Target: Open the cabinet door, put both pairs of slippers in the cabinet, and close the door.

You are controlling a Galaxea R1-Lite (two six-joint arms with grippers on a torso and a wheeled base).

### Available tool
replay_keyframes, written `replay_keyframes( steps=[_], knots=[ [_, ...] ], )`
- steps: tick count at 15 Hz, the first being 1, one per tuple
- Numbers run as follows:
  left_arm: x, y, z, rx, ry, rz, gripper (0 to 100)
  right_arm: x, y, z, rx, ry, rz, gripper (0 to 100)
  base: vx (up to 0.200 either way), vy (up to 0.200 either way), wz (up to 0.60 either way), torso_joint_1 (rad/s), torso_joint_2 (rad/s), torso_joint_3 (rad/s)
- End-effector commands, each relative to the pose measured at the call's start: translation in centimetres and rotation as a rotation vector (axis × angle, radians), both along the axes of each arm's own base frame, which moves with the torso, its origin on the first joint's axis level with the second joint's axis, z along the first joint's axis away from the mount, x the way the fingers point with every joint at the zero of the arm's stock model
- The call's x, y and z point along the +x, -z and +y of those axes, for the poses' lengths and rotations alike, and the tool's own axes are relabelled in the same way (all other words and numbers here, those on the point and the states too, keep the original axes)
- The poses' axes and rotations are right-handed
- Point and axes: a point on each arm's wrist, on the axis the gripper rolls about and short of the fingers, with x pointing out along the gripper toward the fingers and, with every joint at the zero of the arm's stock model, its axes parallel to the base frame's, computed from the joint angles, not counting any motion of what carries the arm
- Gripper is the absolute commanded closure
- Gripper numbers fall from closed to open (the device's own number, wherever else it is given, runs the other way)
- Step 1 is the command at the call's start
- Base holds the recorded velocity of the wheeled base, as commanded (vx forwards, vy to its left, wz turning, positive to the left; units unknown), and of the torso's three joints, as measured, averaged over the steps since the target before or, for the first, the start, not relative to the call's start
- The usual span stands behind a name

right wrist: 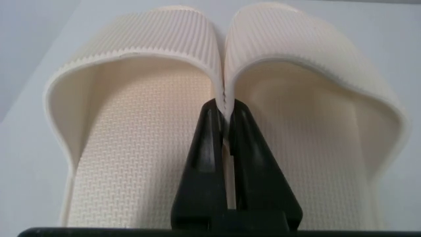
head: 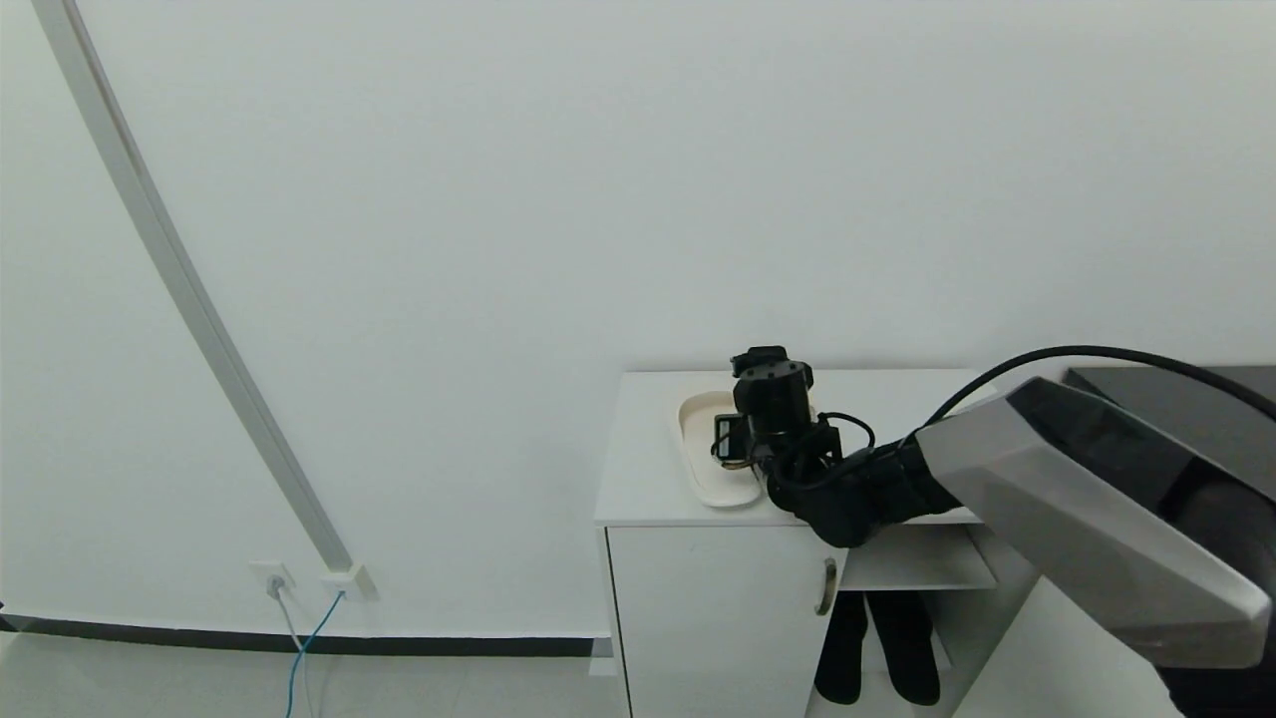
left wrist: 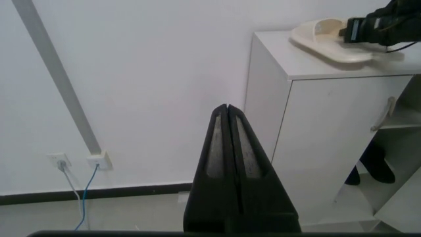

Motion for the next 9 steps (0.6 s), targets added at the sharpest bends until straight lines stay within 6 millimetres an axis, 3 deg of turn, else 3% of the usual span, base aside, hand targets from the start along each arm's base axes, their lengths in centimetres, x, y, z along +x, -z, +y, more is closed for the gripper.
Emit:
replay_keyframes(
  steps=[1,2,5,9],
  knots=[
    [0.0,0.0,0.0,0.0,0.0,0.0,100,-4.1,-5.4,-1.5,0.032,-0.056,-0.031,100,0.0,0.0,0.0,0.0,0.0,0.0],
    [0.0,0.0,0.0,0.0,0.0,0.0,100,-5.2,-5.9,-1.8,0.032,-0.077,-0.026,100,0.0,0.0,0.0,0.0,0.0,0.0],
    [0.0,0.0,0.0,-0.001,0.0,0.0,100,-11.4,-7.5,-3.7,0.048,-0.249,-0.031,100,0.0,0.0,0.0,0.0,0.0,0.0],
    [0.0,0.0,0.0,-0.001,0.0,0.0,100,-16.7,-6.4,-6.6,-0.001,-0.429,-0.132,100,0.0,0.0,0.0,0.0,0.0,0.0]
  ],
)
